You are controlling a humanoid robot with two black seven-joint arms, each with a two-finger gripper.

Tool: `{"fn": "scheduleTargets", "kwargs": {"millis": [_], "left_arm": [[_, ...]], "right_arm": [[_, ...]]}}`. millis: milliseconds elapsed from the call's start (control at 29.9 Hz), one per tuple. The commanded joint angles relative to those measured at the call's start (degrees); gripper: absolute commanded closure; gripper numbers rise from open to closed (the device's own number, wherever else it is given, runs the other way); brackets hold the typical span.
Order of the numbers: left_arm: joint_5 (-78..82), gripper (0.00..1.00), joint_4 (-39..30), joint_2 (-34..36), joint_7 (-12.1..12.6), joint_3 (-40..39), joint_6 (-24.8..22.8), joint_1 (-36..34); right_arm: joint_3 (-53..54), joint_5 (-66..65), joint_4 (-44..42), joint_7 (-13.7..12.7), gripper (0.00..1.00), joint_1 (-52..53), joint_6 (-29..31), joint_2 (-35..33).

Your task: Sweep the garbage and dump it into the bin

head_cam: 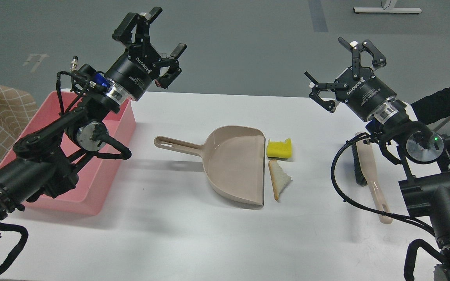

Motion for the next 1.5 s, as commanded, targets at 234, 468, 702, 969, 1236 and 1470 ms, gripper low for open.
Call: {"fn": "scheduleTargets", "kwargs": {"millis": [234,468,702,969,1236,1470], "left_arm": [[0.09,0.02,0.03,0.09,0.00,0.88,-0.05,0.00],[0.18,0.02,1.08,0.09,0.00,0.18,-0.23,0.00],[0.18,0.02,2.57,0.27,0.00,-0.17,-0.58,-0.62],[-0.17,0.02,3.02,0.53,0.00,-0.52,-0.93,-1.06],[-0.44,0.02,3.02,0.53,4.00,-4.83,-5.67,-0.53],[-0.44,0.02,3.10,0.44,4.27,-4.83,-5.50,-0.53]], "right_arm": [[0.09,0.08,-0.13,0.00,0.00,-0.27,0.00,-0.09],[0.09,0.08,-0.04,0.00,0.00,0.17,0.00,-0.09],[0.09,0.08,-0.04,0.00,0.00,0.26,0.00,-0.09],[0.09,0.08,-0.04,0.00,0.00,0.44,0.00,-0.09],[0.18,0.08,-0.04,0.00,0.00,0.53,0.00,-0.18],[0.09,0.08,-0.04,0.00,0.00,0.44,0.00,-0.18]]}}
